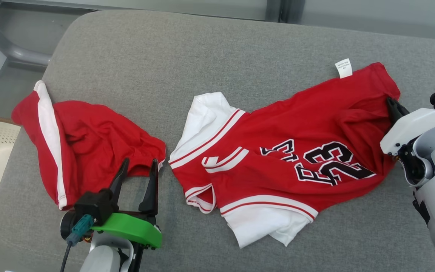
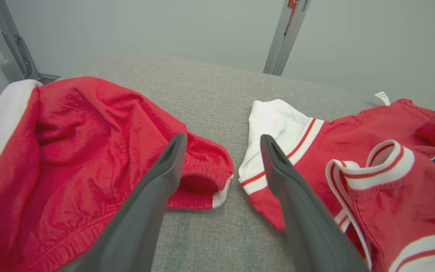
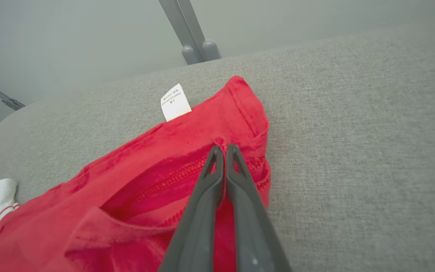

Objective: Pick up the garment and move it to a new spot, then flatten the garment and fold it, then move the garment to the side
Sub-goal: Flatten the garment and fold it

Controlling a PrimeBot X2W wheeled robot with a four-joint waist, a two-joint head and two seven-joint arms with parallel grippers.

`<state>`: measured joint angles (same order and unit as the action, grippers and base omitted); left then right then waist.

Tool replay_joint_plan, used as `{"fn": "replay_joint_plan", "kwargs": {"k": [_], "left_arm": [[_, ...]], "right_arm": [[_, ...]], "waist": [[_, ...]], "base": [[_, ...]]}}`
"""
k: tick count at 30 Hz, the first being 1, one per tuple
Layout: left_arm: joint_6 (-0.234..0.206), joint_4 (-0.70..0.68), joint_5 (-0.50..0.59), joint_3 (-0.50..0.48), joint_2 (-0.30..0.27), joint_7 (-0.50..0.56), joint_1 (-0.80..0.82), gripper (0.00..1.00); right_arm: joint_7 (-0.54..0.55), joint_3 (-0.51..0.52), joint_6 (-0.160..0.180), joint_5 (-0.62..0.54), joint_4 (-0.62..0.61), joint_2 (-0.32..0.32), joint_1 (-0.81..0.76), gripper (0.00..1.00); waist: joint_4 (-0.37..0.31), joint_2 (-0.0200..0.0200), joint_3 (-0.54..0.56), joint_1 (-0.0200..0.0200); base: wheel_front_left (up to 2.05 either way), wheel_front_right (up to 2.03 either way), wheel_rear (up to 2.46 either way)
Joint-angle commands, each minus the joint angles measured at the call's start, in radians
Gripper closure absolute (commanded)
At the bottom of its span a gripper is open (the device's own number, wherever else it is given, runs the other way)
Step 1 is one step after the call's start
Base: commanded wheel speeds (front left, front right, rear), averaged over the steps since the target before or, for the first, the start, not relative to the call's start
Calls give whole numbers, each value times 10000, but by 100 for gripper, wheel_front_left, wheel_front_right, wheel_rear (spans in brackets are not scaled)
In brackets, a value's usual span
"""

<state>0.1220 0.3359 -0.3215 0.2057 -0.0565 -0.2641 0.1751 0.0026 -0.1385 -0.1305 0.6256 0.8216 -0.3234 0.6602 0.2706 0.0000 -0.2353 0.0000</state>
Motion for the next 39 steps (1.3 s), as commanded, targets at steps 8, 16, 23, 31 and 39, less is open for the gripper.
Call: {"fn": "replay_joint_plan", "kwargs": {"k": [8, 16, 23, 31, 39], "left_arm": [[-40, 66, 55, -118, -99, -5, -308, 0], [-97, -28, 8, -200, -150, -5, -633, 0], [-155, -79, -60, -126, -99, -3, -776, 0], [-137, -157, -13, -105, -83, -5, -595, 0], [-82, -79, 45, -37, -93, -3, -372, 0]], "right_arm": [[-757, 182, -5, 470, -207, -158, -669, 100], [260, 483, -5, 384, -1133, -367, -1764, 100], [2029, 1131, -5, 315, -3110, -895, -3094, 100], [5448, 2396, -5, 514, -5787, -1020, -4923, 100], [7761, 4165, -5, -104, -7850, -105, -6141, 0]], "waist": [[-816, 0, 715, 0], [-2049, 0, 1228, 0], [-2876, 0, 1356, 0], [-3426, 0, 1117, 0], [-3400, 0, 852, 0]], "base": [[0, 0, 0], [0, 0, 0], [0, 0, 0], [0, 0, 0], [0, 0, 0]]}}
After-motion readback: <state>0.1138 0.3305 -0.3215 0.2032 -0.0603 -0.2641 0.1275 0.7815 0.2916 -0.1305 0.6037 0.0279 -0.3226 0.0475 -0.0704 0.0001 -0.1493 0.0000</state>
